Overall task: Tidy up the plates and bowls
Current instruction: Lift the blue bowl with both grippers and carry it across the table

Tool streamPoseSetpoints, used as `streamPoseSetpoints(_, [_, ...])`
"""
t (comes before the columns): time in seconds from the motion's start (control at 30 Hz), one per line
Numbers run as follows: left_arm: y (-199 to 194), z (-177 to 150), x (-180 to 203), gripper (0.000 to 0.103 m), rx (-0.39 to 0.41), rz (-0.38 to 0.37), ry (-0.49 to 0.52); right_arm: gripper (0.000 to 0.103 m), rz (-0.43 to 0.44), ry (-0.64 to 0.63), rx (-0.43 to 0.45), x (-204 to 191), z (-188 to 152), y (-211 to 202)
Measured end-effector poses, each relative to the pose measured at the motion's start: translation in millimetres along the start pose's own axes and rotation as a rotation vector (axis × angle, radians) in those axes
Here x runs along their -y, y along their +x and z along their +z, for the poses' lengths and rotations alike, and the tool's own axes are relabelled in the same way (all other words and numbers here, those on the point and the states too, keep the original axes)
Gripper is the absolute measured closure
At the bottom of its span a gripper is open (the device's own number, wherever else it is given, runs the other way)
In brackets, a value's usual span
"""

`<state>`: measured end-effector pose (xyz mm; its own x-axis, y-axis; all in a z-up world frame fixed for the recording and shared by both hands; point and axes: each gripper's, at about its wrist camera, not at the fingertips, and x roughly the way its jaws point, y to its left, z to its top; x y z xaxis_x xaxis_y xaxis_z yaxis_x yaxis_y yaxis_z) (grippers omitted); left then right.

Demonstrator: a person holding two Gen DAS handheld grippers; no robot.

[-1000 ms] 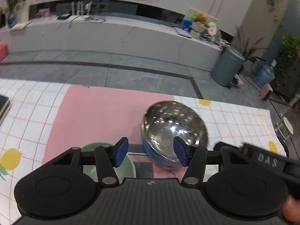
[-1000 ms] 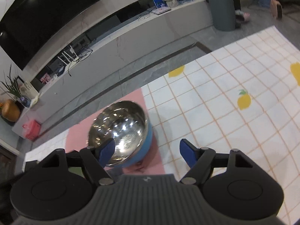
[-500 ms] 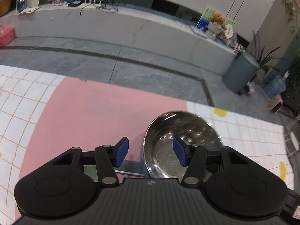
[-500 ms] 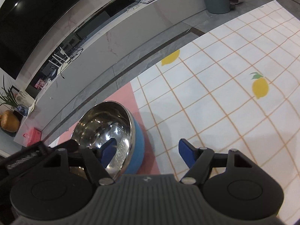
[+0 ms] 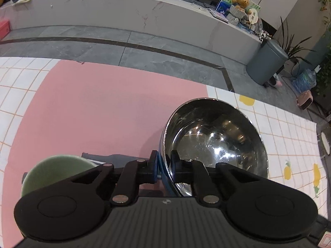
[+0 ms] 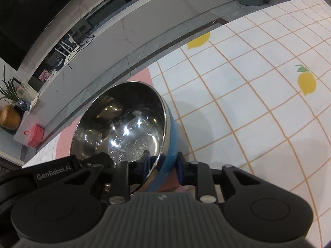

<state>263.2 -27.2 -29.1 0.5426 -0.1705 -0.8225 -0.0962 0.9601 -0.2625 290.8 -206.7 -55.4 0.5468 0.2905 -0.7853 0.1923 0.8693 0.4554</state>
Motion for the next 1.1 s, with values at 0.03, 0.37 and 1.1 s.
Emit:
streamPoseSetpoints(0.03, [-1,-1,0,0.090,-0.001,0.001,0.003,0.080,0.000,0.002,-0.003,0,0,-1])
streamPoseSetpoints(0.37, [-5,0,5,0.090,-0.006,0.008,0.017,0.081,0.005,0.003,-0.009,1,5,-2])
streamPoseSetpoints(1.1, [-33,3,3,0.090,0.029,-0.017,0.006,0.082,0.041,-0.045,0.049,-6,6,-28])
